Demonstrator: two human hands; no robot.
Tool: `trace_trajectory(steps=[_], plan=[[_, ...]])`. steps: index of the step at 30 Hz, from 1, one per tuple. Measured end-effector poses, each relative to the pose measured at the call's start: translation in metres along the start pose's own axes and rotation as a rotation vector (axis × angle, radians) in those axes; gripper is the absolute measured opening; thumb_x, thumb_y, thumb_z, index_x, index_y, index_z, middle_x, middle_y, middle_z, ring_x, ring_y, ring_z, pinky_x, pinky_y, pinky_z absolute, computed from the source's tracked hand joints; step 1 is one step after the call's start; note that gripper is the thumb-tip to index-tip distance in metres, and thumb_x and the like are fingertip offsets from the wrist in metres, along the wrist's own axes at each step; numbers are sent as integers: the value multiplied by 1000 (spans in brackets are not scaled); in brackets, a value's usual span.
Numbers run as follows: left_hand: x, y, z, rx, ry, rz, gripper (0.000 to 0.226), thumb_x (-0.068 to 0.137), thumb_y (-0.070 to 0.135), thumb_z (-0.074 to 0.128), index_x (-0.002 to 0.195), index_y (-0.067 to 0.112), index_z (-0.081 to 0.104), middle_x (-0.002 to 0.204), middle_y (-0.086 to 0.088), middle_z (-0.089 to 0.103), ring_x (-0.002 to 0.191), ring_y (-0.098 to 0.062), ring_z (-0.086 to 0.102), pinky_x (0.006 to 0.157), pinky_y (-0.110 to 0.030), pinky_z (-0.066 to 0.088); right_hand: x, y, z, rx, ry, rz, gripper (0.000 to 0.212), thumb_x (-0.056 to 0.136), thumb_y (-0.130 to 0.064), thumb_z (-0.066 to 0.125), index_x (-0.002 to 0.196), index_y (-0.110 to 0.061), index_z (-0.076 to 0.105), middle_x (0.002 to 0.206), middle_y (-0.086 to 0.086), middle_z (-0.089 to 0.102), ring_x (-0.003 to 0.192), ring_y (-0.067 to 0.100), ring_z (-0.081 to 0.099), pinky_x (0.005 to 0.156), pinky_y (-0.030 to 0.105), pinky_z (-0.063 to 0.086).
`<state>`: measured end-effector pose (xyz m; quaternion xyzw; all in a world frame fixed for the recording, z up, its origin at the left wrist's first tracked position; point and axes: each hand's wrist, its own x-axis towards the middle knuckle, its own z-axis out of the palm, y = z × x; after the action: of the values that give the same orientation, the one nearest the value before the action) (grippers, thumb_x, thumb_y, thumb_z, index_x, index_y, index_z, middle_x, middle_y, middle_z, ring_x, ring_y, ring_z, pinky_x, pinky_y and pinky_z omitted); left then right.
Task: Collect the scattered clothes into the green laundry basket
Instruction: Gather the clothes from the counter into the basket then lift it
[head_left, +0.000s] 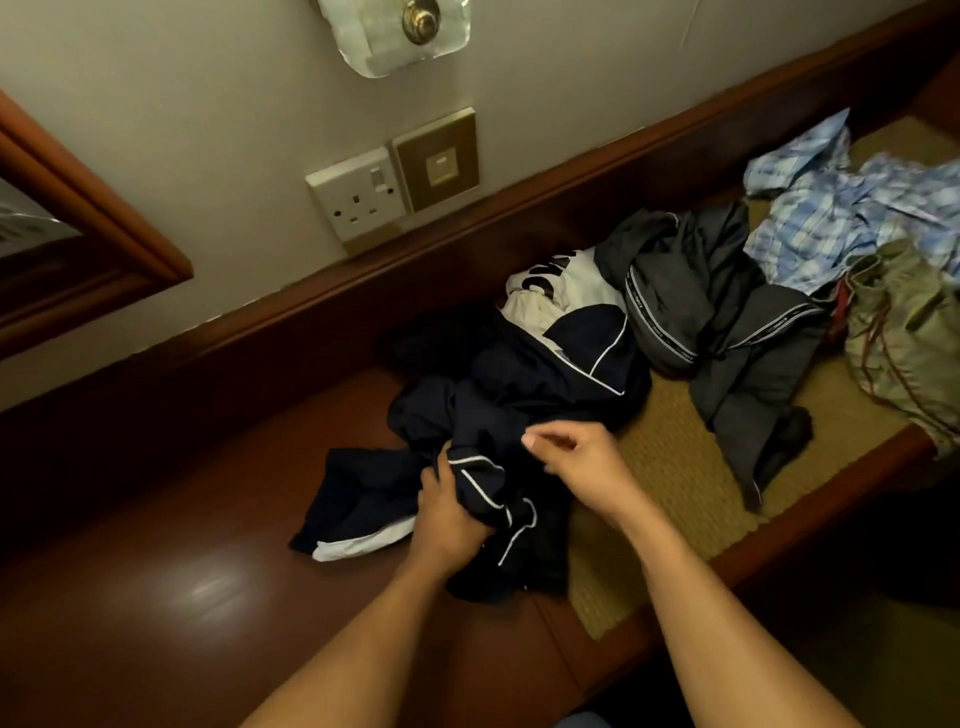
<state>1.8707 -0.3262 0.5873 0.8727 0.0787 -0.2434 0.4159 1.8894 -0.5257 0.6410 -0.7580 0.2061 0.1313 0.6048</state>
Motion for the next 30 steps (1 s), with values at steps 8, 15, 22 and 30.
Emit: trace_trajectory(steps=[8,15,22,30], plan=[[-31,-4,-16,-76,20,169,49,84,26,69,131,31,53,106,20,63,99,0,63,92,-32,54,53,2,-26,-495,137,6,96,73,-43,87,153,-29,37,160,16,25,146,34,28,119,39,27],[-32,-6,-72,433,72,512,42,81,34,67,121,33,58,113,9,53,104,-18,55,85,-38,47,6,31,41,-304,-401,-235,28,84,-13,71,109,-26,74,109,-13,75,103,-9,62,86,18,51],[5,-8,-68,748,-220,530,63,83,39,71,143,36,50,169,3,-3,155,-25,-12,122,-63,-1,31,6,21,-651,-512,-193,15,85,-8,63,85,-16,75,88,-5,76,86,4,66,76,27,52],[-1,-28,-38,687,-368,332,73,88,32,66,154,30,35,168,4,10,154,-19,8,122,-54,16,116,-56,46,-830,-164,-331,100,75,-39,84,156,-41,25,167,9,11,149,33,18,117,49,31]])
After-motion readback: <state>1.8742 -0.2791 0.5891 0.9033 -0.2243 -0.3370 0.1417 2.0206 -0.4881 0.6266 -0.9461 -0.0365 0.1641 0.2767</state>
